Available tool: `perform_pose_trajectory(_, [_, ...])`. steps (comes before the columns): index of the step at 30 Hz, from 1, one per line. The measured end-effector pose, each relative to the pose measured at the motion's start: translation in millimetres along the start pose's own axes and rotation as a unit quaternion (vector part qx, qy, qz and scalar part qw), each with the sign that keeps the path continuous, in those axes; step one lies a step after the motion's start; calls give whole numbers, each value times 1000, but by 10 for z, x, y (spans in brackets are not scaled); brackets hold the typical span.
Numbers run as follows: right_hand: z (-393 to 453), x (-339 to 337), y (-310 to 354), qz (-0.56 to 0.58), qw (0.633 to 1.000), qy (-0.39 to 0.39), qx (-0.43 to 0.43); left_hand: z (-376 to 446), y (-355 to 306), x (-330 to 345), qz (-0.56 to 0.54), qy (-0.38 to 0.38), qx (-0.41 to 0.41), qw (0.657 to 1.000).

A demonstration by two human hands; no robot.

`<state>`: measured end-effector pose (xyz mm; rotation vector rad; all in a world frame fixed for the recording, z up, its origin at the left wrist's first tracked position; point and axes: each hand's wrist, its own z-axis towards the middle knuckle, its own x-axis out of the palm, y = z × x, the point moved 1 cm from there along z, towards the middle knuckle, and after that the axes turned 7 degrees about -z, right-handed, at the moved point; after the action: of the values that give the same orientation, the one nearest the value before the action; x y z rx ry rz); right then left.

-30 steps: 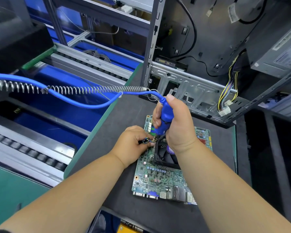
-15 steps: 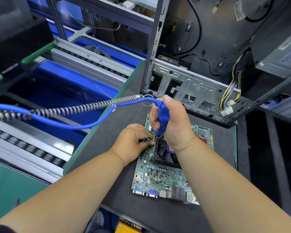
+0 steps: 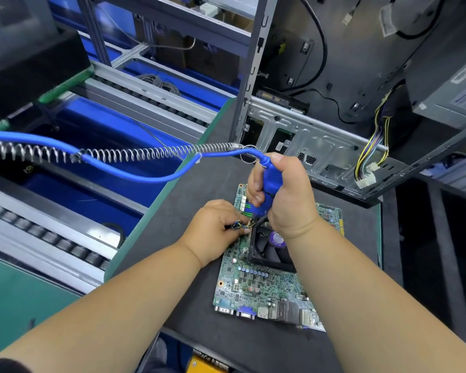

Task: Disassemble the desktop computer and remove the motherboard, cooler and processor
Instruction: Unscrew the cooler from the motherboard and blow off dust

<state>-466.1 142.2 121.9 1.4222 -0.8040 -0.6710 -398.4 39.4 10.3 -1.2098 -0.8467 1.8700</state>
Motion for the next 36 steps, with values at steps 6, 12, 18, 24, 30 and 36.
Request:
perform_pose_trajectory(6, [-20,36,-28,-9,1000,-13,-15,6,-2,-1,-8,-1,4,1000])
perform_pose_trajectory(12, [-47,-17,-52,-7,1000,5,-7,6,-10,-7,-27,11,-19,999])
perform_pose_trajectory(18, [-97,-46,6,3,1000,17,-24,7,-54,-23,-41,32,-79,995])
perform_pose_trajectory(24, [-84,-87,215,32,999,5,-43,-47,-189,-176,-80,49,-126,988])
perform_pose_trajectory(30, [-166,76,308,40,995,75,-49,-69,-572,-394,-130,-23,-88,987])
perform_pose_trajectory(36, [-403,314,375,-48,994,92,-41,-140,-895,-550,-184,-50,-116,975])
